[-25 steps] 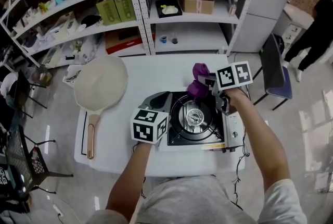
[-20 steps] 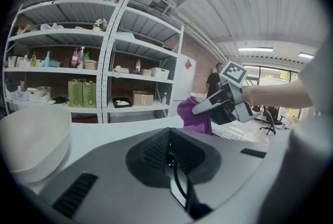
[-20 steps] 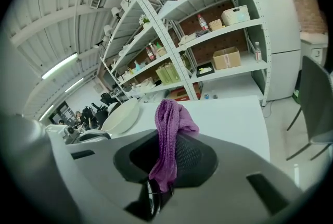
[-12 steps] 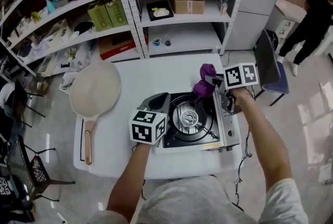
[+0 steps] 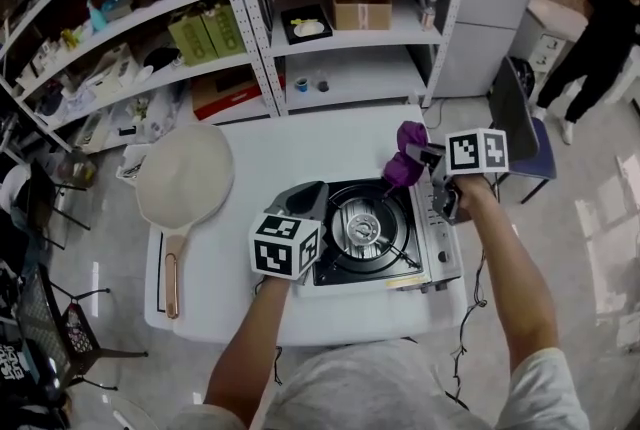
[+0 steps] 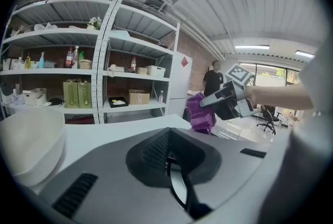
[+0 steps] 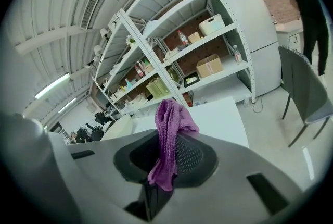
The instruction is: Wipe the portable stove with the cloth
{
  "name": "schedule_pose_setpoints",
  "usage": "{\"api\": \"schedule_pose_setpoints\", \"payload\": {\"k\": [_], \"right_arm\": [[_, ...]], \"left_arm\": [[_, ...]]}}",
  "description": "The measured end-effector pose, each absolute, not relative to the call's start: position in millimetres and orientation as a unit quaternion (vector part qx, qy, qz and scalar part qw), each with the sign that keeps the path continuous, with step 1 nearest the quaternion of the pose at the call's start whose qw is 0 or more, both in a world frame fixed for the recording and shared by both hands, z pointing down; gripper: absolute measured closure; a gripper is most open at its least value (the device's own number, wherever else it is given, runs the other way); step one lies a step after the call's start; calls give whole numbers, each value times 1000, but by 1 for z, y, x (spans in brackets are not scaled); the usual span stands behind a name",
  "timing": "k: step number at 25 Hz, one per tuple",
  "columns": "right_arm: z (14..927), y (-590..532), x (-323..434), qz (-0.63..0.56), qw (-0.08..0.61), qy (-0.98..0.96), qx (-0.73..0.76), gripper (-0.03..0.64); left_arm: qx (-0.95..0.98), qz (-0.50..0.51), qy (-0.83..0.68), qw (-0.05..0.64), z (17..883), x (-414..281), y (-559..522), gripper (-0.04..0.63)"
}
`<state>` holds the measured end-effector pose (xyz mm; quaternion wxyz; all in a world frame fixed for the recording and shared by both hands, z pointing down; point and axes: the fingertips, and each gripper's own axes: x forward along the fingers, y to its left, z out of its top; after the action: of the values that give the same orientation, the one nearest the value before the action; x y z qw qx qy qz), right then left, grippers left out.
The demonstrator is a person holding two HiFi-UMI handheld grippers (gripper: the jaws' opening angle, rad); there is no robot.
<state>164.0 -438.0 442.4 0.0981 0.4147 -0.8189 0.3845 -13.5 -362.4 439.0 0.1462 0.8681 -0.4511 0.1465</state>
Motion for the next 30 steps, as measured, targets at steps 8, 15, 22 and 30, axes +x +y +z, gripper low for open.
{"api": "schedule_pose_setpoints", "payload": {"k": [8,15,22,30], "right_arm": [[400,-403,152,320,53,-847,422,555],[370,-354,141,240,51,-862,443,554],[366,-303,131,174,67,-862,470,554],[365,-254,128,112,69,-849,512,554]], "left_arm": [[866,147,-459,131,430,-20,-348,591],[867,145,-463,116,412,-23,-328,591],[867,140,-466,105,402,-30,-297,591],[868,127,-468,104,396,-42,-263,591]]}}
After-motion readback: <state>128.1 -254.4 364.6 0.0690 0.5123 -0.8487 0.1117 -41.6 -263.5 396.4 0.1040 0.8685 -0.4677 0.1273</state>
